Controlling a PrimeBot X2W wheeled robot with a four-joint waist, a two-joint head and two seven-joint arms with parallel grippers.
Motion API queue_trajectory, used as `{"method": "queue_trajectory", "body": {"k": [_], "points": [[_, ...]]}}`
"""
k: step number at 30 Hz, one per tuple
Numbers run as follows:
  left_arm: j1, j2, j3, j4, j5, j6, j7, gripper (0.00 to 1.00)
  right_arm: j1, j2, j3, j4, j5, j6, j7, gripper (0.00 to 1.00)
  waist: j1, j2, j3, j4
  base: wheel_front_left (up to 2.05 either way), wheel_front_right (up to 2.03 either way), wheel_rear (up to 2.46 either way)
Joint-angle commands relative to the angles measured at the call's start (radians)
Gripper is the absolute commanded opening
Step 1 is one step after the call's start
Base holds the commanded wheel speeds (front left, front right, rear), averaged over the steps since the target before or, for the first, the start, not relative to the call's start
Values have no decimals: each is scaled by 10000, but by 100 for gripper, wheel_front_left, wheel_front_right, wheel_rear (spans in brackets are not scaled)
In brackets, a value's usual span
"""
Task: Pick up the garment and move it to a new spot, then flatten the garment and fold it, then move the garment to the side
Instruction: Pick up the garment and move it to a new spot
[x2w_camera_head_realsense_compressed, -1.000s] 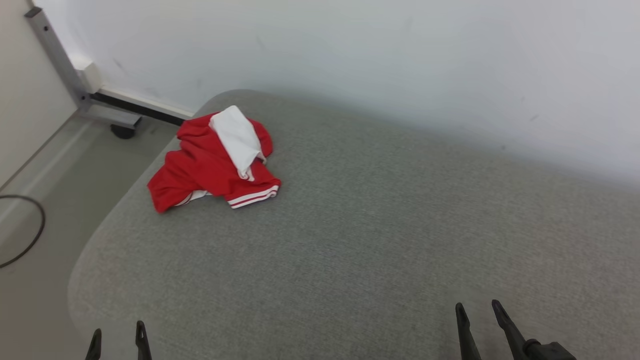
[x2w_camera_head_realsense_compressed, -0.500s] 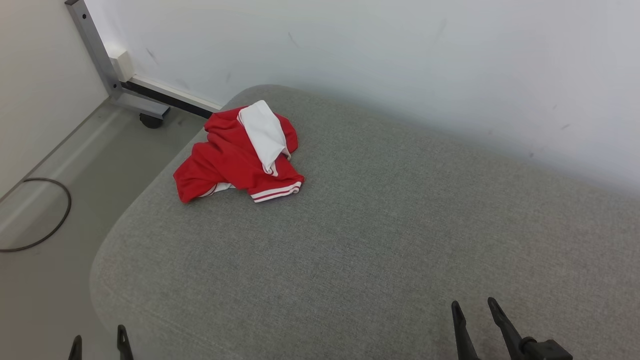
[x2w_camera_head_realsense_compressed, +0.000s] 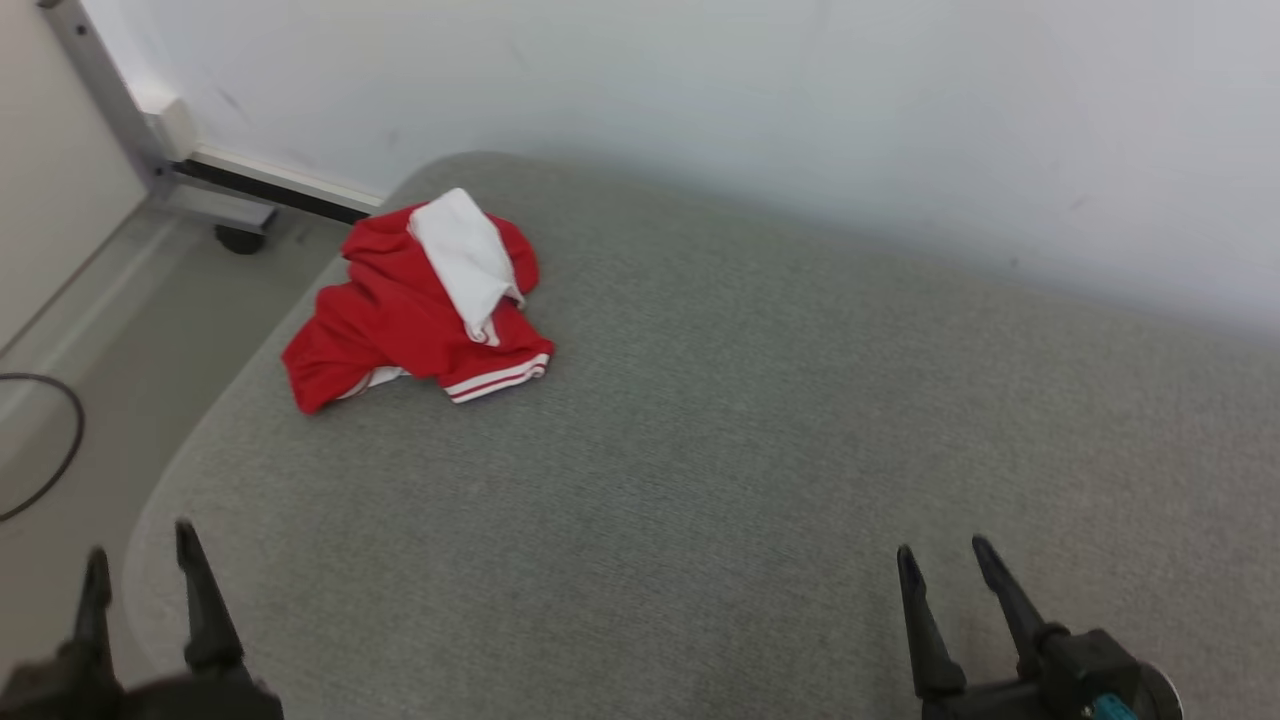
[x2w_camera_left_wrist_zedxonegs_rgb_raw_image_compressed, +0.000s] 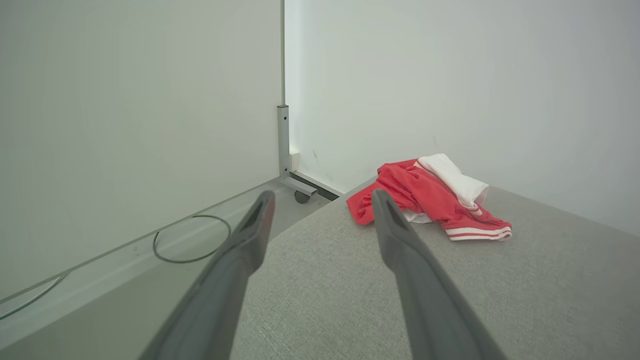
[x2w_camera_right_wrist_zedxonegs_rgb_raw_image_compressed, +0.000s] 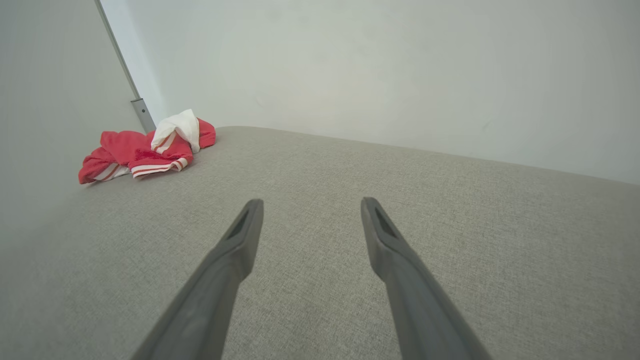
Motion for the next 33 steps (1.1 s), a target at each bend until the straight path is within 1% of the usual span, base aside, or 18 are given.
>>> {"method": "queue_trajectory", "body": {"k": [1, 3, 4, 7, 9, 11, 14, 19, 22, 30, 33], "points": [[-536, 51, 158, 101, -63, -66, -17, 100, -266, 2, 64, -120, -116, -22, -18, 100, 0, 0, 616, -661, 0, 0, 0], [-1232, 196, 383, 382, -197, -221, -16, 100, -548, 2, 166, -301, -321, -22, -18, 100, 0, 0, 988, -1049, 0, 0, 0], [-1232, 196, 383, 382, -197, -221, -16, 100, -548, 2, 166, -301, -321, -22, -18, 100, 0, 0, 988, -1049, 0, 0, 0], [-2248, 449, 574, 970, -415, -452, -16, 100, -916, -2, 198, -514, -418, -22, -18, 100, 0, 0, 1482, -1598, 0, 0, 0], [-3042, 742, 752, 1198, -545, -554, -16, 100, -1150, -1, 322, -685, -401, -22, -18, 100, 0, 0, 1820, -1967, 0, 0, 0], [-3638, 965, 771, 1608, -670, -650, -16, 100, -1377, 7, 430, -816, -345, -21, -18, 100, 0, 0, 2122, -2301, 0, 0, 0], [-4556, 1463, 760, 2188, -806, -758, 17, 100, -1653, 2, 598, -978, -214, -22, -16, 100, 0, 0, 2528, -2782, 0, 0, 0], [-5799, 2206, 865, 3150, -1061, -833, 158, 100, -1977, 4, 764, -1175, 22, -21, -18, 100, 0, 0, 2989, -3429, 0, 0, 0], [-6323, 2671, 758, 3752, -1110, -880, 366, 100, -2149, 5, 940, -1226, 155, -21, -18, 100, 0, 0, 3201, -3804, 0, 0, 0], [-7209, 3678, 866, 5126, -1443, -930, 1133, 100, -2336, 8, 1136, -1362, 371, -21, -18, 100, 0, 0, 3496, -4582, 0, 0, 0], [-7311, 4043, 810, 5721, -1430, -917, 1741, 100, -2283, 9, 1129, -1360, 429, -21, -18, 100, 0, 0, 3487, -4760, 0, 0, 0]]}}
